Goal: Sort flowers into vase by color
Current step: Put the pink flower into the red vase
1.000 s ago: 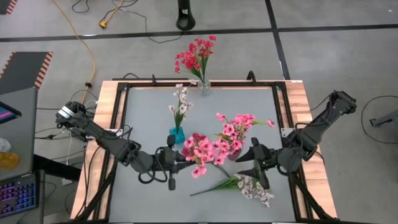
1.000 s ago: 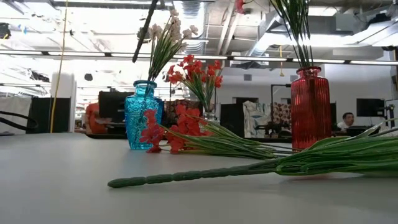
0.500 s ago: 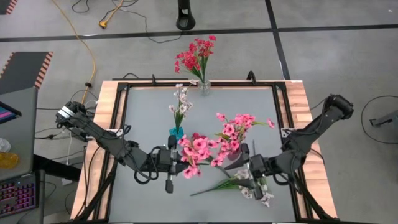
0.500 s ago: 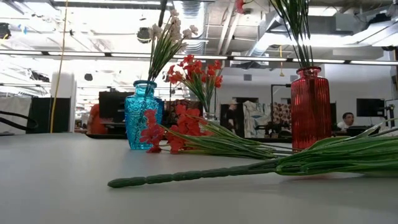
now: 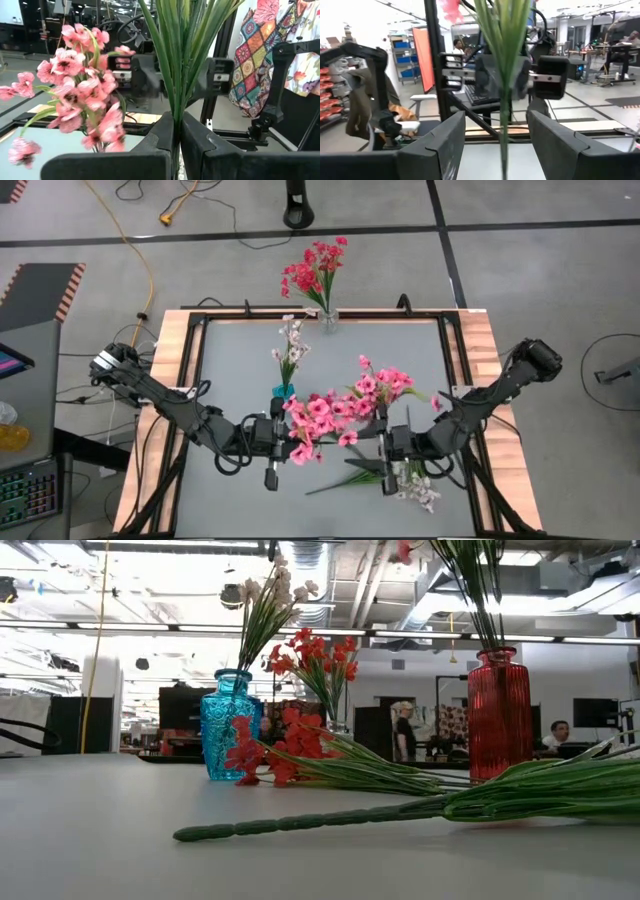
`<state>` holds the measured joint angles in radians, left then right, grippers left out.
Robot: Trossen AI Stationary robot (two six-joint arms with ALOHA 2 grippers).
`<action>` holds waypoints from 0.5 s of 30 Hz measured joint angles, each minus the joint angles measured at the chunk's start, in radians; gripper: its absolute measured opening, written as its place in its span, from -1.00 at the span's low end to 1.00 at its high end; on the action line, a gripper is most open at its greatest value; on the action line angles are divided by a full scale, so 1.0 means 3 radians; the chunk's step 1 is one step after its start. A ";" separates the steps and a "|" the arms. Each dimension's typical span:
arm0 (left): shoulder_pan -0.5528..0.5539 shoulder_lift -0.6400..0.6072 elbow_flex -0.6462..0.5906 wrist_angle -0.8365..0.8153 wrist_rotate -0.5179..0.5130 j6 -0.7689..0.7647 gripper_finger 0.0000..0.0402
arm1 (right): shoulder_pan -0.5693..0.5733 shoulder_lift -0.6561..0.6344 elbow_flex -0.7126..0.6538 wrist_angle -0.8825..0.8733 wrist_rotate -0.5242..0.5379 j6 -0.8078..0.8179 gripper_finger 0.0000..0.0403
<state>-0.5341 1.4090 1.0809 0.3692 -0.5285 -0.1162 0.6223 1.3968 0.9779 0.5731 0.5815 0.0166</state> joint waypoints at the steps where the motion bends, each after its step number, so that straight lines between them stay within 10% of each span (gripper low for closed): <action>1: 0.0005 0.0000 0.0000 0.0007 0.0000 0.0000 -1.00 | -0.0018 0.0001 0.0000 -0.0003 -0.0002 0.0002 0.21; 15: 0.0072 0.0268 0.0004 0.0375 0.0004 0.0048 -1.00 | 0.0007 -0.0060 0.0003 -0.0026 -0.0004 0.0007 0.21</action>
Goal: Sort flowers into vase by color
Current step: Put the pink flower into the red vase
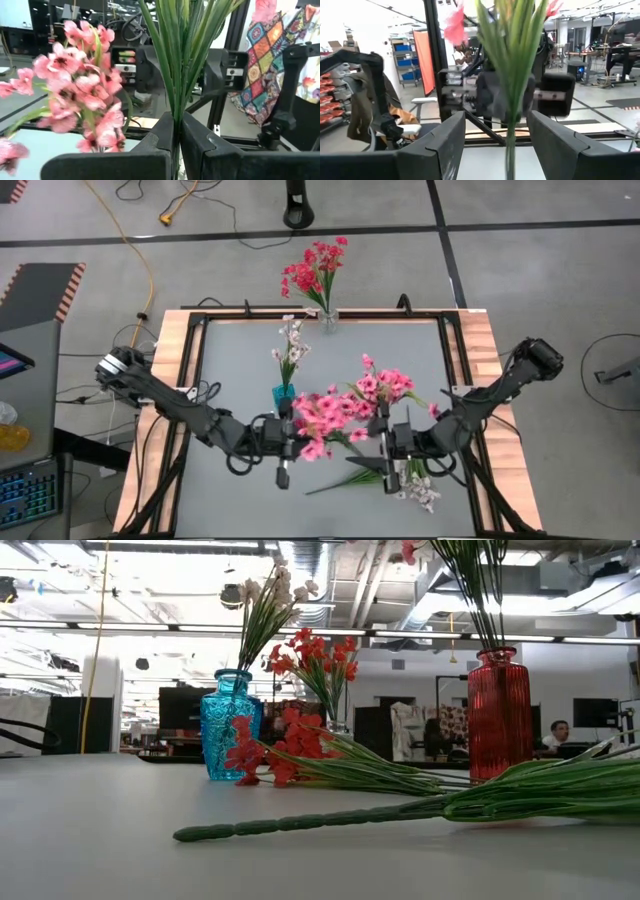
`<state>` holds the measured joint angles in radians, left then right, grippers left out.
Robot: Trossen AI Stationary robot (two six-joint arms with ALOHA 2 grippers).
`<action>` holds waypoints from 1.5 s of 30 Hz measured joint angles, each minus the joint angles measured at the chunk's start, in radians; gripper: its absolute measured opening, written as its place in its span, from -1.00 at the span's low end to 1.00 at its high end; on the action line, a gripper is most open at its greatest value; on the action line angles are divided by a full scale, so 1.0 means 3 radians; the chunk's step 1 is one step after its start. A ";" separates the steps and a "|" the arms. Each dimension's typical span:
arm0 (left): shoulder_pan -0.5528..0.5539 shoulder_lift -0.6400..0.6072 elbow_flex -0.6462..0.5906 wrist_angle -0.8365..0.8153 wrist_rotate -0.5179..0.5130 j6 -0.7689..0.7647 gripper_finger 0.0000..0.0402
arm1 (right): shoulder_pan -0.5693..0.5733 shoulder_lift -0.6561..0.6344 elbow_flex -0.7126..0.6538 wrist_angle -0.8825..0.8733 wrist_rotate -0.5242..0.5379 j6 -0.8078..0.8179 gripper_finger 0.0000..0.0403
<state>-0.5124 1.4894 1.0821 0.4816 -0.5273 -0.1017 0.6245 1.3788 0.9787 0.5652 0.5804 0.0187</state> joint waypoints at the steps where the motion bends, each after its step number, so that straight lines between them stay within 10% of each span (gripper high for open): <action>1: 0.0011 0.0060 0.0000 0.0063 -0.0003 0.0001 -1.00 | -0.0012 0.0000 0.0000 -0.0005 0.0002 0.0017 0.21; 27: 0.0072 0.0820 0.0655 0.0151 0.0034 0.0238 -1.00 | -0.0025 0.0000 0.0000 -0.0209 0.0066 0.0031 0.17; 36: 0.0072 0.0820 0.0656 0.0149 0.0035 0.0240 -0.94 | 0.0062 0.0000 0.0000 -0.0215 0.0077 0.0022 -0.38; 45: 0.0071 0.0820 0.0656 0.0075 0.0146 0.0304 -0.42 | 0.0099 -0.0003 0.0000 -0.0223 0.0080 -0.0005 -0.82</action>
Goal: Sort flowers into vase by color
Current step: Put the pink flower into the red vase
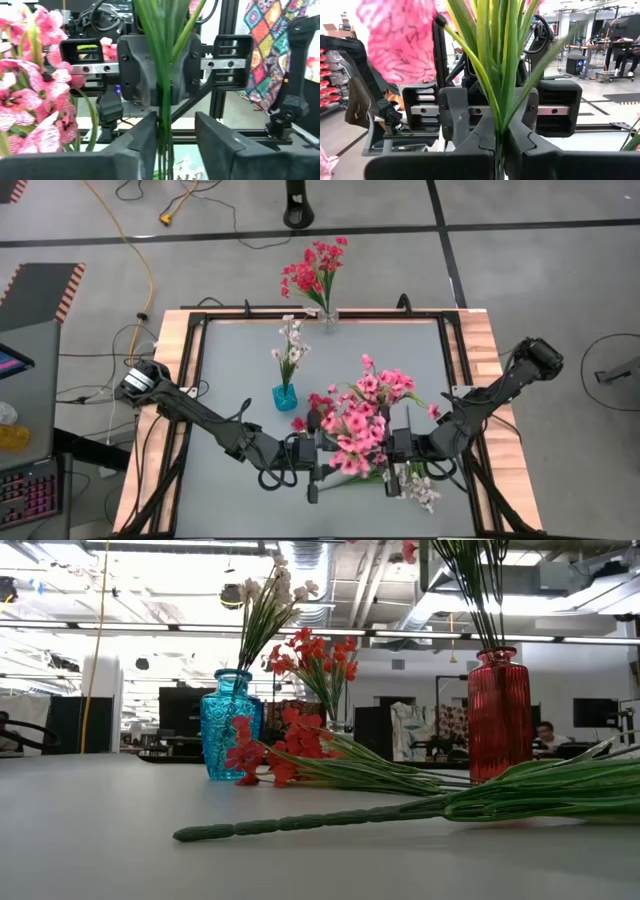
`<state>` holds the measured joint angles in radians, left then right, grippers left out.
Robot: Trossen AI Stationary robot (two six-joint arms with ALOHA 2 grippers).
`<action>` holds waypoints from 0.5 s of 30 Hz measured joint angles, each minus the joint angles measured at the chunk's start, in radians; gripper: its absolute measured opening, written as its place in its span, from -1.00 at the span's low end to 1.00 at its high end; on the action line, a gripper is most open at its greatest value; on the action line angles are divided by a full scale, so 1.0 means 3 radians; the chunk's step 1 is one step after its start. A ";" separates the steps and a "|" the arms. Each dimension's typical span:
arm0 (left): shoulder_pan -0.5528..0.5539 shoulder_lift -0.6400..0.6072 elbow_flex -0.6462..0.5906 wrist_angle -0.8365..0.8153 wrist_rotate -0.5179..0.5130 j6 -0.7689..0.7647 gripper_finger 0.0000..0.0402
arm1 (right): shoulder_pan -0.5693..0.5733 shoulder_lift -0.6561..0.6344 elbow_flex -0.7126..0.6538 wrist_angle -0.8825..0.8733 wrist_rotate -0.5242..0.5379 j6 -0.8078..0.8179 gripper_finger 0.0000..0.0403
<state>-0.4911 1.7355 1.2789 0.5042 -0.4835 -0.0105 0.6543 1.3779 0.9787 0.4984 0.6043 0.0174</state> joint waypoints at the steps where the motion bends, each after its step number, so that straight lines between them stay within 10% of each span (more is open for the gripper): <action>1: -0.0006 -0.0011 0.0000 -0.0023 0.0017 0.0000 -0.37 | 0.0014 -0.0013 0.0000 -0.0015 0.0000 -0.0001 -0.82; 15: -0.0118 -0.0478 0.0001 -0.1004 0.0025 -0.0089 -0.25 | 0.0723 -0.0542 0.0000 -0.0783 0.1206 -0.0160 -0.81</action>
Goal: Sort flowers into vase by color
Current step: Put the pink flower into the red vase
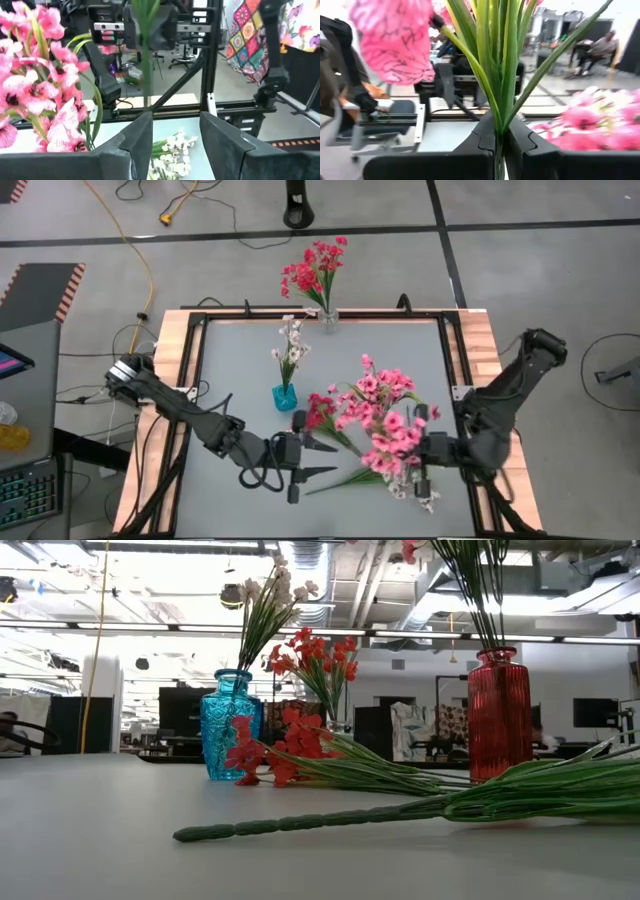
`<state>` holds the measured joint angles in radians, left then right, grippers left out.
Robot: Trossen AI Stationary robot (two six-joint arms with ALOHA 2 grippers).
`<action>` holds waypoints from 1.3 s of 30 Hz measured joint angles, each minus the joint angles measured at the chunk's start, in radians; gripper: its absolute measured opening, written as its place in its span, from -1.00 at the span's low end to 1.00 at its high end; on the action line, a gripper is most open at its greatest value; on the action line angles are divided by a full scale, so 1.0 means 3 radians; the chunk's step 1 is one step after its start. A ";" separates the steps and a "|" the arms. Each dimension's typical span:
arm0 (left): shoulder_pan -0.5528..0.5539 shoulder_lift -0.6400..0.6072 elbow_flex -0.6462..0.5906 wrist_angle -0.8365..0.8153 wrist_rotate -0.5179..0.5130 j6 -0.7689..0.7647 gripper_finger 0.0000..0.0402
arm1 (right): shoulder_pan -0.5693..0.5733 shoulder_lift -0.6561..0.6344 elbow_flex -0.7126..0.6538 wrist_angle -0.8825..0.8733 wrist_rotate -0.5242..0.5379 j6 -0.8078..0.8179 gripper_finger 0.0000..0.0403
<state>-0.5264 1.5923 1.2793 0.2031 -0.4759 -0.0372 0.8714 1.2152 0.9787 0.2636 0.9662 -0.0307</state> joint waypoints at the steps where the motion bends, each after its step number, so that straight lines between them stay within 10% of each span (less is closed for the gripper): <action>1: -0.0010 -0.0011 0.0000 -0.0004 0.0000 0.0020 -0.26 | 0.0053 -0.0028 0.0000 0.0003 0.0108 -0.0101 -0.81; 14: 0.0013 -0.0016 0.0000 -0.0028 -0.0030 0.0060 -0.29 | 0.0132 -0.0187 0.0000 -0.0050 0.0615 -0.1199 -0.80; 39: 0.0013 -0.0016 -0.0001 -0.0042 -0.0031 0.0060 -0.29 | -0.0300 -0.0160 -0.0003 -0.0957 0.0536 -0.0073 -0.80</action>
<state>-0.5224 1.5875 1.2789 0.1905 -0.4852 -0.0193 0.7815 1.1671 0.9779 -0.0235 1.1271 -0.0525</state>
